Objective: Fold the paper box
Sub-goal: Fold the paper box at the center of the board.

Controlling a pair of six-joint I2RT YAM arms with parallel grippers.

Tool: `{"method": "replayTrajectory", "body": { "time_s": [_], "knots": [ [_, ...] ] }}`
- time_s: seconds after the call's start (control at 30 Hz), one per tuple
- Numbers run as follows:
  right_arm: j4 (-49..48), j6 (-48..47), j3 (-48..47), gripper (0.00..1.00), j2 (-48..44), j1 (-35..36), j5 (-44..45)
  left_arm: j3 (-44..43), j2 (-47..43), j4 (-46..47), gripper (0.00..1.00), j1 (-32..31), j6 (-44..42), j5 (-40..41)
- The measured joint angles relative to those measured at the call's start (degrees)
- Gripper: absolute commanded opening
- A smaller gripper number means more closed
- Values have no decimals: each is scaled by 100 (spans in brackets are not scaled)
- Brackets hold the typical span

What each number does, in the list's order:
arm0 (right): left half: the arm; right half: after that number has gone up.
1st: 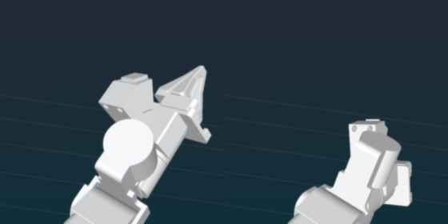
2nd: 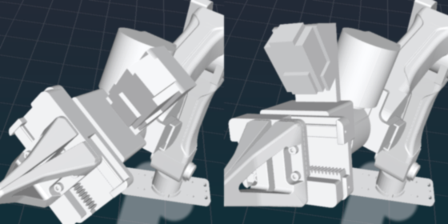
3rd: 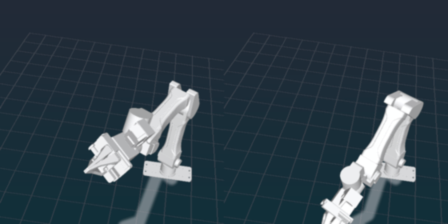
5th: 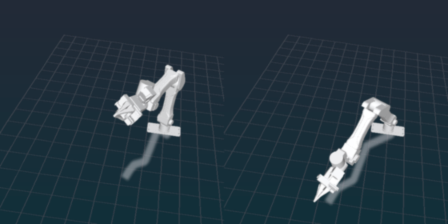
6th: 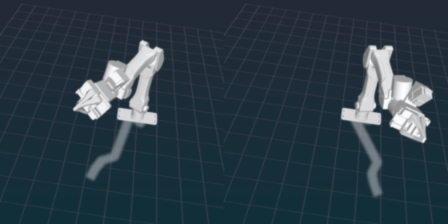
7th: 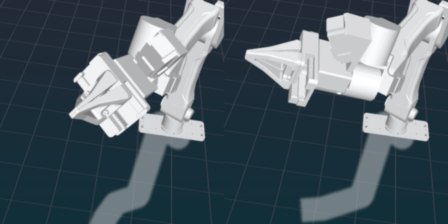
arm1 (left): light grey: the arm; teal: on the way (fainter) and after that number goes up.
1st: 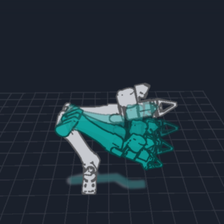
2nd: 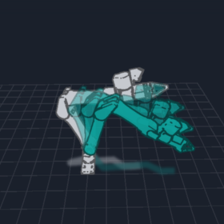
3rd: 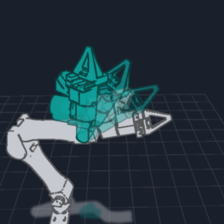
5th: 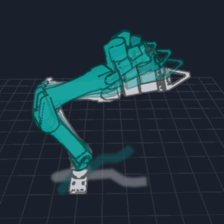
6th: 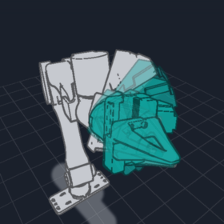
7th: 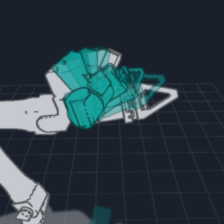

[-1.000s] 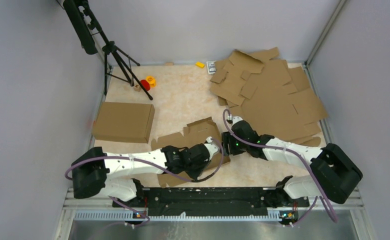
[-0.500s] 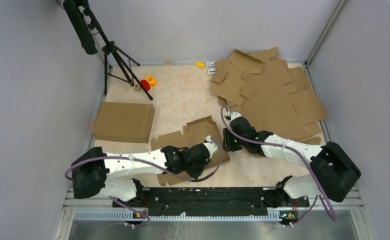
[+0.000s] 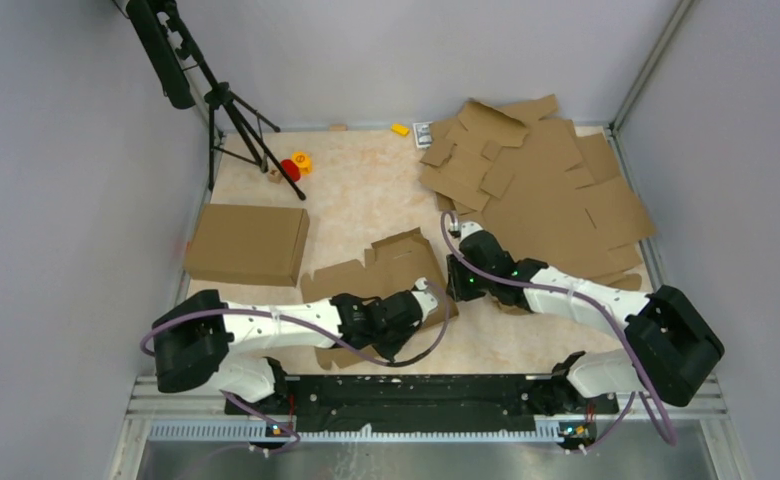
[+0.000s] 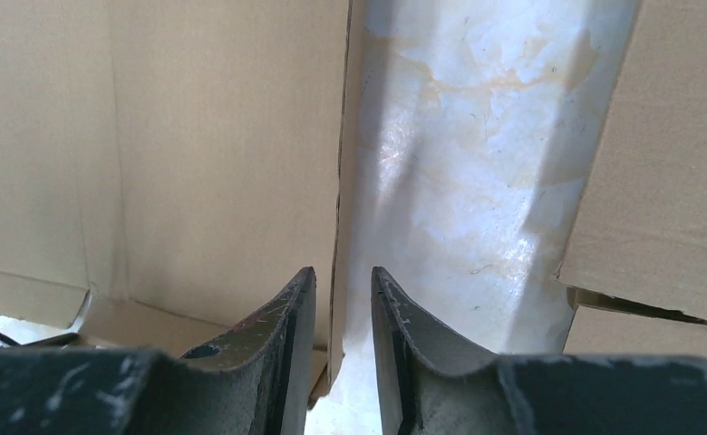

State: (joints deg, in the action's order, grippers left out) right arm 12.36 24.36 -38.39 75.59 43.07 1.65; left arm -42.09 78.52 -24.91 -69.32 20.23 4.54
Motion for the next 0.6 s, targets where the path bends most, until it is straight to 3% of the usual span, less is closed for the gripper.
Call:
{"method": "replayTrajectory", "body": {
  "time_s": [0.13,0.27,0.37,0.5,0.6],
  "knots": [
    [52,-68,-55,33,0,0,7,-63,125,2,3,0,-42,-2],
    [81,-85,-103,50,2,0,15,-122,120,13,3,39,-66,-11],
    [68,-146,-125,53,42,0,22,-125,96,17,3,122,-87,-90],
    [42,-297,-313,49,374,-2,37,-125,-39,116,6,256,-127,-219],
    [-9,-450,-494,33,686,0,11,-125,-118,177,10,328,-221,-291]
  ]
}}
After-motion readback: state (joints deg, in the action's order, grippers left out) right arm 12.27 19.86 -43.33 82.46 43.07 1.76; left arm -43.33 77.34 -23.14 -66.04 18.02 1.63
